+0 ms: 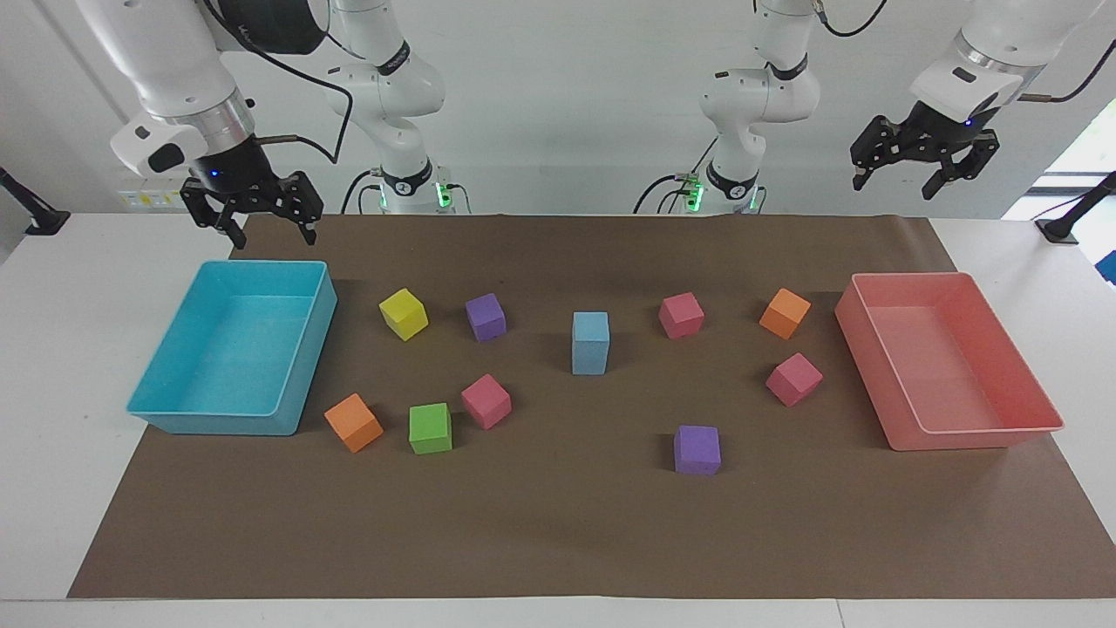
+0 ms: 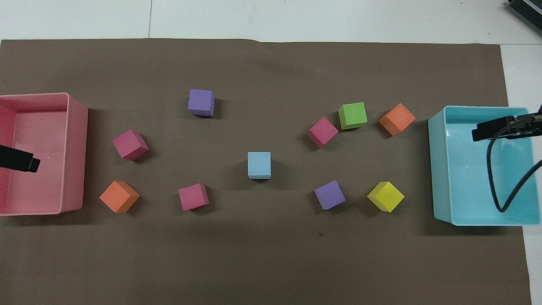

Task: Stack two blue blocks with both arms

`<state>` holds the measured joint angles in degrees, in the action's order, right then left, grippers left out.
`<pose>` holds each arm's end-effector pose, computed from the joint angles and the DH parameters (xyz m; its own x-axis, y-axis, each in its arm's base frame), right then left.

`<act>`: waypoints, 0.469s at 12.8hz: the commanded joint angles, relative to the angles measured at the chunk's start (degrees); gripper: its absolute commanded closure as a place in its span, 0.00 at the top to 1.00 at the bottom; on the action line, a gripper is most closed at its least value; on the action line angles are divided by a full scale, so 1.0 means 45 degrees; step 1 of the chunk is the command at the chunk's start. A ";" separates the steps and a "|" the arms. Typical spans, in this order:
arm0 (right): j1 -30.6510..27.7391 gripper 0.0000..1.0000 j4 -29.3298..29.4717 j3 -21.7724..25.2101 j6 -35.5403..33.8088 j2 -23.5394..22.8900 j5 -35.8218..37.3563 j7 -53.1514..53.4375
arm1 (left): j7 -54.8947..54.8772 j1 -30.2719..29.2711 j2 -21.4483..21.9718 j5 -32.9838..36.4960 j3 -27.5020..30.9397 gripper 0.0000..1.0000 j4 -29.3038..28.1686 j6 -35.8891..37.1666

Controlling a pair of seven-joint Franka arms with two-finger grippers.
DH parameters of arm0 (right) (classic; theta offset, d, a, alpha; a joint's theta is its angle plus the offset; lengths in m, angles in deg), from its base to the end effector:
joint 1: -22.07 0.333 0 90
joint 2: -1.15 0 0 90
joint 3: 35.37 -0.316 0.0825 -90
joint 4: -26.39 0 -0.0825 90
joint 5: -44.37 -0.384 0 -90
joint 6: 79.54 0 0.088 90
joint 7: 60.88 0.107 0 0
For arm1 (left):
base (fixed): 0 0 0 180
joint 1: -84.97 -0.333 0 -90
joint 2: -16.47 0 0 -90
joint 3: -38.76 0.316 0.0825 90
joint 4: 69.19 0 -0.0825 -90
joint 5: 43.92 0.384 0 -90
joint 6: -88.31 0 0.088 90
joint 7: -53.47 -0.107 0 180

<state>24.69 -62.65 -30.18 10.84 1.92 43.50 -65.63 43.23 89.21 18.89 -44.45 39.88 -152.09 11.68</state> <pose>0.5510 -0.0235 0.6404 0.9986 0.0379 0.0380 0.0385 -0.9992 -0.0133 0.5140 -0.0289 0.6844 0.9703 -0.2331 -0.0643 -0.2322 -0.9724 0.0217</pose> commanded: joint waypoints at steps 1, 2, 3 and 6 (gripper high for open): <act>-0.0033 1.00 -0.0409 0.0058 -0.0239 0.0495 0.0271 0.0470 | -0.0126 -0.0161 0.0380 -0.0292 0.0006 1.00 -0.0465 0.0017; -0.0033 1.00 -0.0468 0.0058 -0.0278 0.0553 0.0271 0.0490 | -0.0126 -0.0161 0.0380 -0.0293 0.0025 1.00 -0.0465 0.0017; -0.0014 1.00 -0.0662 0.0058 -0.0453 0.0727 0.0251 0.0528 | -0.0126 -0.0161 0.0399 -0.0351 0.0025 1.00 -0.0465 -0.0022; 0.0025 1.00 -0.1230 -0.0195 -0.0610 0.1178 0.0271 0.1366 | -0.0126 -0.0219 0.0399 -0.0371 0.0025 1.00 -0.0485 -0.0022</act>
<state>24.73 -65.23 -29.93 8.13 4.64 43.50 -62.48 43.23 89.19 18.93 -44.90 40.08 -152.15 11.68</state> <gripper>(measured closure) 0.000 0.000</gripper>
